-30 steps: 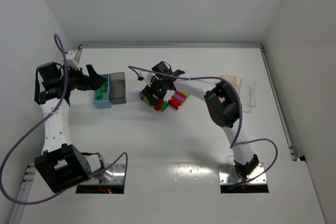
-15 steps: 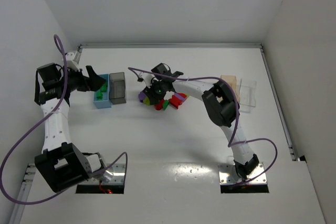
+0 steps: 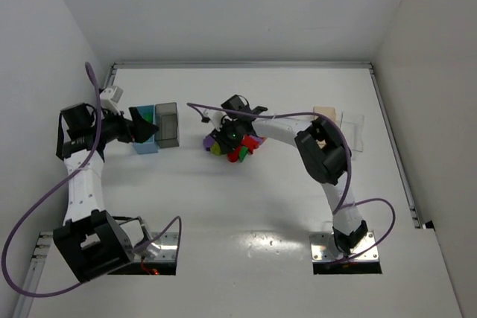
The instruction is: Sort the legos into containers by color
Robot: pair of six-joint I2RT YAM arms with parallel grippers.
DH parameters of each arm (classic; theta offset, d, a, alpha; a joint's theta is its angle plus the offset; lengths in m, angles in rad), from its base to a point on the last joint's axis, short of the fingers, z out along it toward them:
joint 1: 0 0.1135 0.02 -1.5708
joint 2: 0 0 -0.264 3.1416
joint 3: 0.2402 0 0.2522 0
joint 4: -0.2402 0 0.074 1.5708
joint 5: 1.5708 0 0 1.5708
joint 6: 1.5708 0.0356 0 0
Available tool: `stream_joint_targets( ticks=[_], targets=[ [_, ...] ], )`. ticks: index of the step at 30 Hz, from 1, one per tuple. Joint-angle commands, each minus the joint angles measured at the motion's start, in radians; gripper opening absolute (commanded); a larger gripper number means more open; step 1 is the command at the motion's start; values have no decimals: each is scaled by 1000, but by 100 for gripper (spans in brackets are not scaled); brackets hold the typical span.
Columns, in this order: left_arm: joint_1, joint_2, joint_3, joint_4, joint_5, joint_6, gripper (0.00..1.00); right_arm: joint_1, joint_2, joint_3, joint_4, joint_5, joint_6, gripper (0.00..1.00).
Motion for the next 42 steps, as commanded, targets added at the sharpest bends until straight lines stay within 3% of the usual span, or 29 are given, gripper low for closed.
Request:
stream_joint_targets(
  ticks=[1, 6, 9, 15, 20, 27, 42],
  targets=[
    [11, -52, -40, -9, 92, 38, 100, -6, -131, -94, 25, 5, -24, 7],
    [11, -86, -90, -19, 183, 38, 100, 4, -290, -200, 54, -13, -24, 7],
    [-54, -75, -80, -19, 178, 29, 100, 13, -378, -253, 69, -13, -24, 7],
    [-140, 49, -38, -55, 256, 29, 100, 43, -490, -303, 79, 1, -34, 6],
    [-224, 152, -15, -65, 316, 11, 96, 79, -525, -293, 55, 1, -57, 6],
    [-345, 222, 47, -65, 283, 11, 94, 138, -535, -273, 28, 11, -91, 4],
    [-410, 301, 75, -65, 210, 20, 94, 188, -544, -228, 0, 51, -91, 3]
  ],
)
